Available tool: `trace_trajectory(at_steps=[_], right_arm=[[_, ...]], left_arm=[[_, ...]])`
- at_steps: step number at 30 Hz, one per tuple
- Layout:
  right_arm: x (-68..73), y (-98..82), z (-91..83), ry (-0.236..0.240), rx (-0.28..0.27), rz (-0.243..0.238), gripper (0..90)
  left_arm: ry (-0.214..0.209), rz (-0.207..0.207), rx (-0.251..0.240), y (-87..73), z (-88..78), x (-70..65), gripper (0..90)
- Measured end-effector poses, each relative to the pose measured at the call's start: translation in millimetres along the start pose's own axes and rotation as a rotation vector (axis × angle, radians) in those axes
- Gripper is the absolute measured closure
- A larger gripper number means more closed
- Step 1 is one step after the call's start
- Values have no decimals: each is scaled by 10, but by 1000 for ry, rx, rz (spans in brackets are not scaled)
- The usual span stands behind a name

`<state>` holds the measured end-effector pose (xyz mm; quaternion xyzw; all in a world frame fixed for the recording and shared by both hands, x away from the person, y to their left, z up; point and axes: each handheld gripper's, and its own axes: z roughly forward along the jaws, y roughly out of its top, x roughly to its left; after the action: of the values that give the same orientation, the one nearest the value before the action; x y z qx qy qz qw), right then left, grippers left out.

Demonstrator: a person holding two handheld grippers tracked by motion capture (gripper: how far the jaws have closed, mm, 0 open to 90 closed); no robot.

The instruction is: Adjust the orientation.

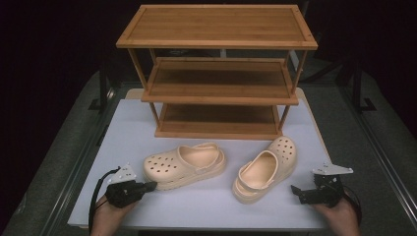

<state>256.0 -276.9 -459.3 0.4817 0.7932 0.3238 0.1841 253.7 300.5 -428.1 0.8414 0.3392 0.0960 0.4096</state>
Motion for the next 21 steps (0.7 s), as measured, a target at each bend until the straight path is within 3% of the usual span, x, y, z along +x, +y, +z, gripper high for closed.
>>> trace_trajectory(at_steps=[9,21], right_arm=[[0,0,0,0,0,0,0],[-3,0,2,0,-3,-4,0]], left_arm=[[13,0,5,18,4,24,900],[74,-25,7,212,153,252,900]])
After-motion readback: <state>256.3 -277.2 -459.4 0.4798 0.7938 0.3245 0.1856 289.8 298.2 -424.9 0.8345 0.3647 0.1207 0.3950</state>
